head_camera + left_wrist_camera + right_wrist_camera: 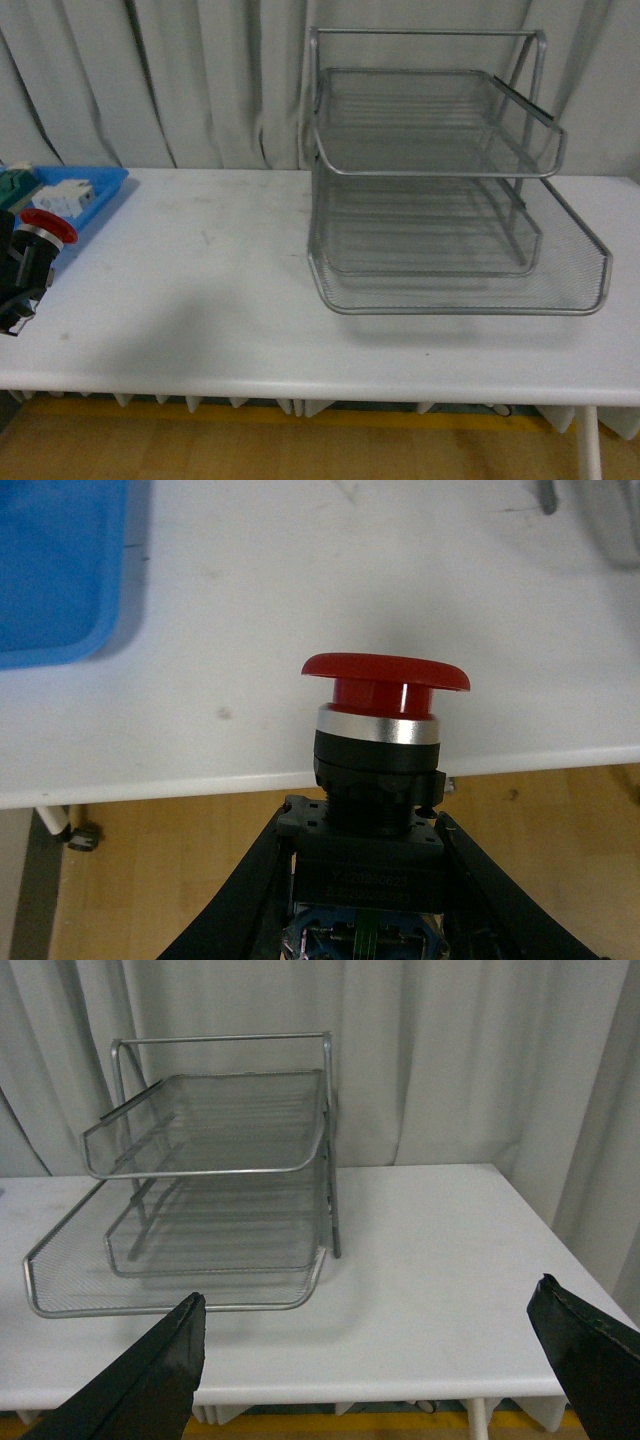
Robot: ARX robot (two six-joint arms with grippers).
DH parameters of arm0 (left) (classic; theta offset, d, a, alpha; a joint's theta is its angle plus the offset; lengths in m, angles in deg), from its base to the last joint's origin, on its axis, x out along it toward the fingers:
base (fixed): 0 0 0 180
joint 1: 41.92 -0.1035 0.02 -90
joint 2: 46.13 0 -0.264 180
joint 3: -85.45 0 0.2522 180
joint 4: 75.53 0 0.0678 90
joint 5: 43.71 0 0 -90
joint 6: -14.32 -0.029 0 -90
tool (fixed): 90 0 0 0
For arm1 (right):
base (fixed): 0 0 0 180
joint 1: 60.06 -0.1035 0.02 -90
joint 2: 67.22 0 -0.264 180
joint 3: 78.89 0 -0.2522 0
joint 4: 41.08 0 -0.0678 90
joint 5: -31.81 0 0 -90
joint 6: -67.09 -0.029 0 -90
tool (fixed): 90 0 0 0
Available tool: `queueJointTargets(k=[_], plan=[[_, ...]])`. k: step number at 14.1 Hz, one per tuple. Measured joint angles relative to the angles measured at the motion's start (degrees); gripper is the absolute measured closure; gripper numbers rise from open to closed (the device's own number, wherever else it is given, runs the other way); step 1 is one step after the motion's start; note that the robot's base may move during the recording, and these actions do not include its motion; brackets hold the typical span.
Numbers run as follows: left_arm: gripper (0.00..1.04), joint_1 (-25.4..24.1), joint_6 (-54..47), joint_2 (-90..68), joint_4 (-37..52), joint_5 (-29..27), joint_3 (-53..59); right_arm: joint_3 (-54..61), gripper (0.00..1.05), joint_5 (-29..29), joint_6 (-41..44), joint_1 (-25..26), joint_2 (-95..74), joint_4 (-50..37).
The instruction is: Place button on rack with both arms
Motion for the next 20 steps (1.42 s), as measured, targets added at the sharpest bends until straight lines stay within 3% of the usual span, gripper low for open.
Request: queueJointTargets(k=[3,4,7,20], plan=[[0.7,2.64,0.04,-0.26,-1.73,0.39,-2.97,0.0,0.06,0.15,0.0,0.0,0.0,-0.15],[0.7,13.03,-0.39,-9.88,-5.97,-3.34,-19.45,0.0,0.06,0.11,0.0,0.0,0.0,-0.04],[0.7,22.69,-2.38,-24.44,-12.17,-4.35,-38.8,0.0,0.06,0.11,0.0,0.0,0.0,-0.07],[0.7,27.5,-8.74,-41.86,-22.23,-4.13,-58.71,0.0,0.06,0.11,0.0,0.0,0.0,-0.07]])
